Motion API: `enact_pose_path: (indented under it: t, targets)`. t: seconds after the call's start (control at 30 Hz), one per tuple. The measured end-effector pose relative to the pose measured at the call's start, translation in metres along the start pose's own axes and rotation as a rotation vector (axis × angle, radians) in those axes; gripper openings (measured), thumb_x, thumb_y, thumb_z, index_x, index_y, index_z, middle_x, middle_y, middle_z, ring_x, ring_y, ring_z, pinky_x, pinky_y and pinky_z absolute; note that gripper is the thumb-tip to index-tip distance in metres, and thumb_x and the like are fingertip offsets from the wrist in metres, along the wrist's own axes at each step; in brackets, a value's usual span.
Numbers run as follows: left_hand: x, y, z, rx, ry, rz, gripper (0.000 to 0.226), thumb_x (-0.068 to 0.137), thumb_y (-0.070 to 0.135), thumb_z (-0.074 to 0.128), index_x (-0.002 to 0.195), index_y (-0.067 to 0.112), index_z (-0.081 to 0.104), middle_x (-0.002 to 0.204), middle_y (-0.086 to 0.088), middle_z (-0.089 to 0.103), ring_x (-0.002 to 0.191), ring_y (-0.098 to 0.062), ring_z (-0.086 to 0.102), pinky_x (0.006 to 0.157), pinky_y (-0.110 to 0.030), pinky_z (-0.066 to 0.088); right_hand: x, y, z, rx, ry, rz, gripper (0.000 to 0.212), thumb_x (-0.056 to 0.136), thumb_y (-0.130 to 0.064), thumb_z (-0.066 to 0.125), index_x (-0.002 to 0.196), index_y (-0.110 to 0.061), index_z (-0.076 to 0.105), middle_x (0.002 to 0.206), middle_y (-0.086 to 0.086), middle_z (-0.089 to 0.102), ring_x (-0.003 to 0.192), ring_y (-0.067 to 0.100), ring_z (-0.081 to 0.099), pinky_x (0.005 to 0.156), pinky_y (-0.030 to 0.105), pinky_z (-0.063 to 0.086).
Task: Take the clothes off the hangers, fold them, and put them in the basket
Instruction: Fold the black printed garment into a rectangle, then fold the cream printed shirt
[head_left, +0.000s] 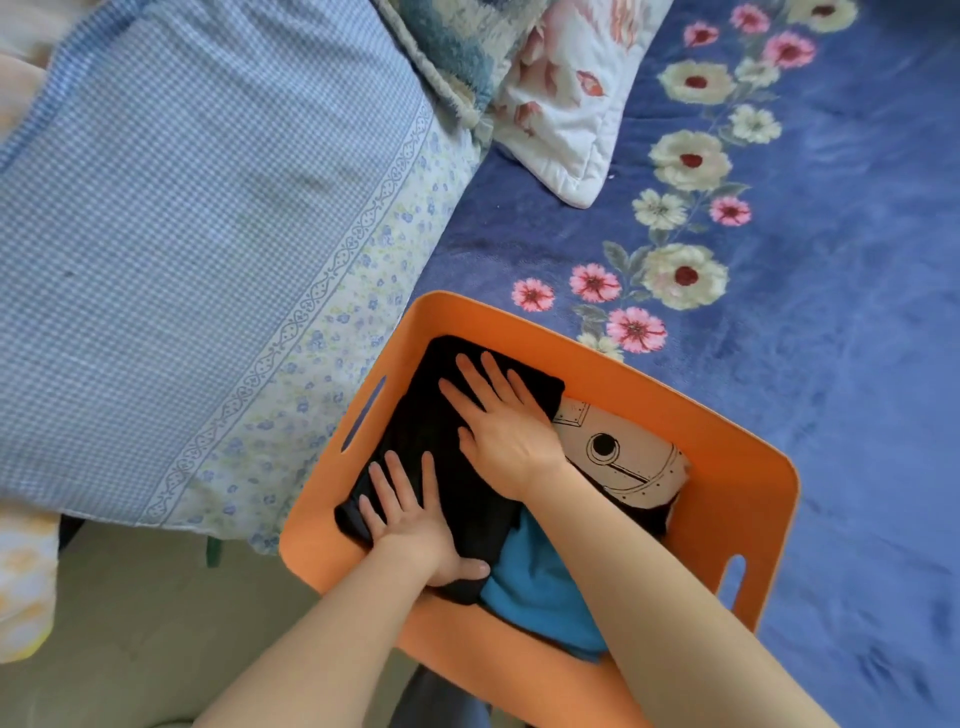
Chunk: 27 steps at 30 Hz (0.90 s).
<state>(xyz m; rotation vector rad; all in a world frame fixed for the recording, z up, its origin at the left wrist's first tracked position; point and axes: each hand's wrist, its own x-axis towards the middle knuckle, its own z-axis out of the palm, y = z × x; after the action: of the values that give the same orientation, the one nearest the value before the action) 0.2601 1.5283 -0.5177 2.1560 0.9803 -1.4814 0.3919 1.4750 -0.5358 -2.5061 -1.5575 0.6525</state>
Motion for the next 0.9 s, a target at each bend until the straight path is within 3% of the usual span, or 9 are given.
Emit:
enact_pose_path:
  t: [0.17, 0.27, 0.37, 0.53, 0.7, 0.9]
  targets:
    - [-0.039, -0.004, -0.030, -0.006, 0.000, 0.102, 0.108, 0.086, 0.057, 0.058, 0.153, 0.019, -0.018, 0.158, -0.020, -0.022, 0.146, -0.041, -0.015, 0.117, -0.059, 0.009, -0.104, 0.003, -0.048, 0.041, -0.004, 0.197, 0.060, 0.101, -0.026, 0.040, 0.156, -0.019, 0.017, 0.164, 0.005, 0.009, 0.151, 0.023, 0.003, 0.121, 0.039, 0.007]
    - [-0.083, 0.025, -0.028, 0.035, 0.175, 0.231, 0.091, 0.094, 0.045, 0.051, 0.155, 0.019, -0.010, 0.161, -0.018, -0.011, 0.148, -0.040, -0.004, 0.117, -0.055, 0.017, -0.176, 0.012, -0.077, 0.029, -0.003, 0.305, 0.061, 0.098, -0.025, 0.045, 0.154, -0.015, 0.024, 0.162, 0.006, 0.017, 0.151, 0.024, 0.010, 0.119, 0.038, 0.014]
    - [-0.135, 0.075, -0.007, 0.041, 0.381, 0.392, 0.081, 0.094, 0.034, 0.052, 0.155, 0.013, 0.004, 0.160, -0.019, 0.005, 0.147, -0.037, 0.008, 0.116, -0.047, 0.024, -0.250, 0.021, -0.098, 0.057, 0.116, 0.406, 0.058, 0.087, -0.019, 0.058, 0.143, -0.010, 0.046, 0.152, 0.011, 0.041, 0.142, 0.031, 0.036, 0.110, 0.043, 0.035]
    - [-0.245, 0.188, 0.059, 0.161, 0.570, 0.655, 0.067, 0.092, 0.027, 0.052, 0.149, 0.010, 0.022, 0.153, -0.017, 0.022, 0.142, -0.033, 0.021, 0.111, -0.042, 0.029, -0.405, 0.036, -0.120, 0.041, 0.182, 0.622, 0.059, 0.097, -0.025, 0.046, 0.152, -0.013, 0.028, 0.159, 0.008, 0.026, 0.148, 0.023, 0.020, 0.114, 0.037, 0.024]
    - [-0.351, 0.291, 0.143, 0.334, 0.659, 0.909, 0.057, 0.092, 0.030, 0.053, 0.142, 0.009, 0.035, 0.152, -0.015, 0.027, 0.142, -0.030, 0.023, 0.109, -0.043, 0.034, -0.579, 0.053, -0.118, -0.002, 0.236, 0.787, 0.060, 0.096, -0.028, 0.047, 0.151, -0.013, 0.027, 0.156, 0.007, 0.029, 0.147, 0.023, 0.022, 0.111, 0.037, 0.029]
    - [-0.462, 0.401, 0.225, 0.562, 0.738, 1.194, 0.051, 0.094, 0.030, 0.051, 0.139, 0.010, 0.039, 0.155, -0.016, 0.022, 0.144, -0.031, 0.019, 0.109, -0.041, 0.032, -0.778, 0.078, -0.127, -0.028, 0.297, 1.092, 0.057, 0.097, -0.038, 0.046, 0.147, -0.015, 0.033, 0.152, 0.007, 0.033, 0.142, 0.023, 0.026, 0.111, 0.037, 0.027]
